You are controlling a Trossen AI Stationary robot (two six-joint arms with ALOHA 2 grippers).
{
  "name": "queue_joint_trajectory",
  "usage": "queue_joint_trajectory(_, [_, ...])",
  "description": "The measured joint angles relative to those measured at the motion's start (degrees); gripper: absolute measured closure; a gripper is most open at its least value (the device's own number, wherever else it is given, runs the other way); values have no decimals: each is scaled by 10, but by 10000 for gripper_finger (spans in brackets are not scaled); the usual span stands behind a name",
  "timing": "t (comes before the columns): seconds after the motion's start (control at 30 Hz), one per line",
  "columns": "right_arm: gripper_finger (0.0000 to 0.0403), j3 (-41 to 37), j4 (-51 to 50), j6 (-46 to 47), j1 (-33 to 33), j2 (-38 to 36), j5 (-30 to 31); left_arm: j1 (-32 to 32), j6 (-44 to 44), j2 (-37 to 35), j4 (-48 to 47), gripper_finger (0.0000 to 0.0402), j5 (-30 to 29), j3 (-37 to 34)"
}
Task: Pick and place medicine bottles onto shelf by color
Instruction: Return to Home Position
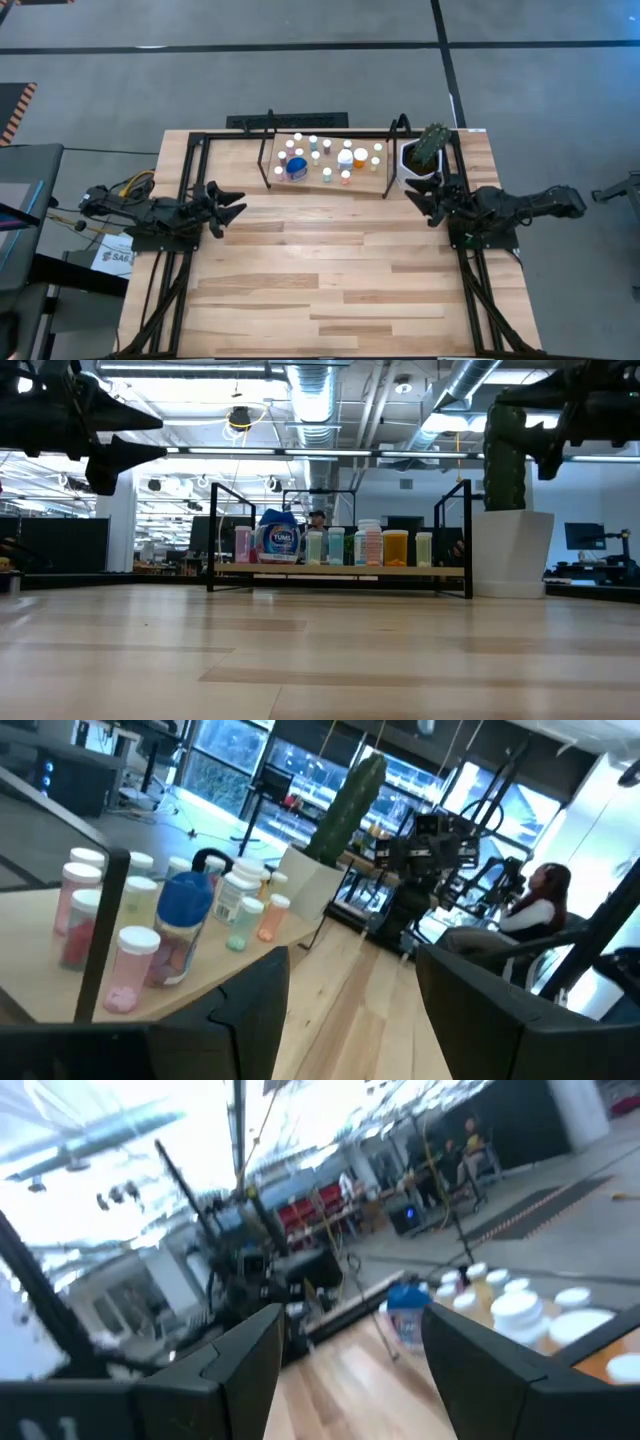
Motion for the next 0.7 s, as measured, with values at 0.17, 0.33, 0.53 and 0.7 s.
queue_joint_trajectory(0.17, [143,0,-1,0,-36,-39,0,11,0,1,0,194,0,0])
queue_joint_trajectory(0.33, [143,0,-5,0,-80,-66,0,36,0,2,0,194,0,0])
queue_joint_trajectory(0.53, [143,0,-10,0,-141,-87,0,79,0,2,0,194,0,0])
queue_joint_trajectory(0.7, [143,0,-12,0,-188,-101,0,119,0,2,0,194,0,0])
